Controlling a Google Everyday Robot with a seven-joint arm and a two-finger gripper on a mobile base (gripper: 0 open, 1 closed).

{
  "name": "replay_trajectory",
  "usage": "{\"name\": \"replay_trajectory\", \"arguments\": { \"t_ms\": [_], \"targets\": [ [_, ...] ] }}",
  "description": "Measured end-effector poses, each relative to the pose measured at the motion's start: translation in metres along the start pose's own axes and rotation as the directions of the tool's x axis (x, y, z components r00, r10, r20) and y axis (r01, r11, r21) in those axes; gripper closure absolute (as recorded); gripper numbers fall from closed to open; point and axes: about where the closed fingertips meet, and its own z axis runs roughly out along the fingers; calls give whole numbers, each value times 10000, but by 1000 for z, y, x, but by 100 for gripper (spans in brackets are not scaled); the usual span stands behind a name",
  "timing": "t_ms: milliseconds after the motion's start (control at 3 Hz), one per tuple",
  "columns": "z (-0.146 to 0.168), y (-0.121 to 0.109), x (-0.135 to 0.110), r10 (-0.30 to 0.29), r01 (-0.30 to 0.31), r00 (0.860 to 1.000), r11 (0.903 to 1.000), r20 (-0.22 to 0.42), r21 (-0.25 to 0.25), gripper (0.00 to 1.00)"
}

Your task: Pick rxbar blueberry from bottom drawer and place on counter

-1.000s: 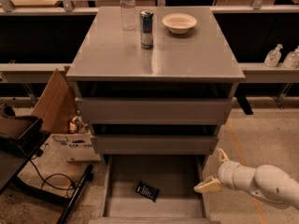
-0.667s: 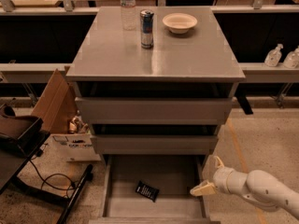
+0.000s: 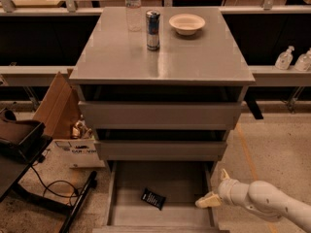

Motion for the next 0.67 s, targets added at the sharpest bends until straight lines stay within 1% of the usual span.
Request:
{"name": "replay_trajectory", "arguments": {
  "t_ms": [333, 667],
  "targets": [
    [65, 16, 29, -79, 41, 9981, 9981, -607, -618, 0],
    [136, 39, 48, -369, 249, 9960, 9892, -810, -1446, 0]
  ]
}}
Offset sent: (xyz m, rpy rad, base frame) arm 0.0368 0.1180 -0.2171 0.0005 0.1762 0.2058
